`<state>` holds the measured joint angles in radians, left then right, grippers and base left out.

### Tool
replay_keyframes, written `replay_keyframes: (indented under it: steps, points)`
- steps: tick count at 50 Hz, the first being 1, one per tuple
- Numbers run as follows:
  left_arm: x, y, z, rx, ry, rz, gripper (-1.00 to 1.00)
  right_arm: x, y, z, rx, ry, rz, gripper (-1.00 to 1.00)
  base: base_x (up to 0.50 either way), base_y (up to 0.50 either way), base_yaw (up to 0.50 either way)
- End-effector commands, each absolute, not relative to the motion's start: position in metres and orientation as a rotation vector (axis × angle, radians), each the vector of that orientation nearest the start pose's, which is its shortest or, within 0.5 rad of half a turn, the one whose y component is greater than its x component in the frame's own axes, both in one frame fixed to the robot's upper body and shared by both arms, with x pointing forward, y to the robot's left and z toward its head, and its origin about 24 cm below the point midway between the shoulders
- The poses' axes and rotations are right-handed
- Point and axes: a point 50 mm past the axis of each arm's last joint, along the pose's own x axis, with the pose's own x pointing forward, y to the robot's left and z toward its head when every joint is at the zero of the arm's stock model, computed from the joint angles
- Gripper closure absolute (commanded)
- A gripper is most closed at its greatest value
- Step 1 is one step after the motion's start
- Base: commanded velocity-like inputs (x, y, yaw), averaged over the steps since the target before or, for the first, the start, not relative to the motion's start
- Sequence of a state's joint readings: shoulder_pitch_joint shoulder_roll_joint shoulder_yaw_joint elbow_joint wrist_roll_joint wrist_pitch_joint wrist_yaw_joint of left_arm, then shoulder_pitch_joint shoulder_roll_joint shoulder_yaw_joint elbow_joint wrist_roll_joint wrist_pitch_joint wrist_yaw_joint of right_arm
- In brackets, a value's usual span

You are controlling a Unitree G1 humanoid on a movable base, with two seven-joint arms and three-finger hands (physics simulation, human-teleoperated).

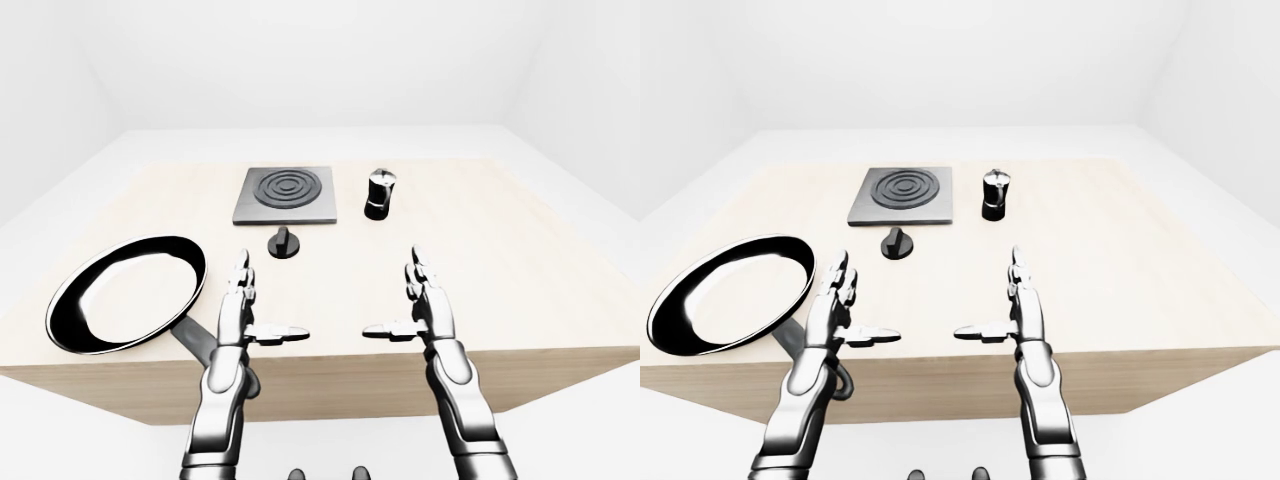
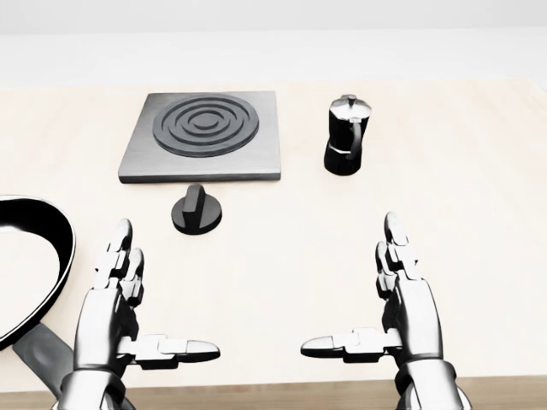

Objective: Turn on the stove.

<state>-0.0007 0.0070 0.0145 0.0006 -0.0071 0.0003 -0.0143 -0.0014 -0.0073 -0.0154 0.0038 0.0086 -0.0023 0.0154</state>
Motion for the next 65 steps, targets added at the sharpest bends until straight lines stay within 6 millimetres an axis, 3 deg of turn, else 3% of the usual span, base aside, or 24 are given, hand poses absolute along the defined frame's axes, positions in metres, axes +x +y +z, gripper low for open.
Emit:
replay_keyframes:
  steps: [1, 30, 65]
  points:
    - [0.2539, 0.1593, 0.0413, 0.000, 0.001, 0.001, -1.00, 0.2541, -0.1601, 0.0408, 0.004, 0.000, 0.001, -1.00, 0.00, 0.00, 0.00]
    - [0.2540, 0.1588, 0.0411, 0.007, 0.000, 0.000, -1.00, 0.2541, -0.1602, 0.0398, -0.002, 0.002, 0.002, -1.00, 0.00, 0.00, 0.00]
    - [0.2539, 0.1587, 0.0409, 0.009, -0.001, 0.000, -1.00, 0.2536, -0.1598, 0.0406, -0.002, 0.002, 0.003, -1.00, 0.26, 0.00, 0.00]
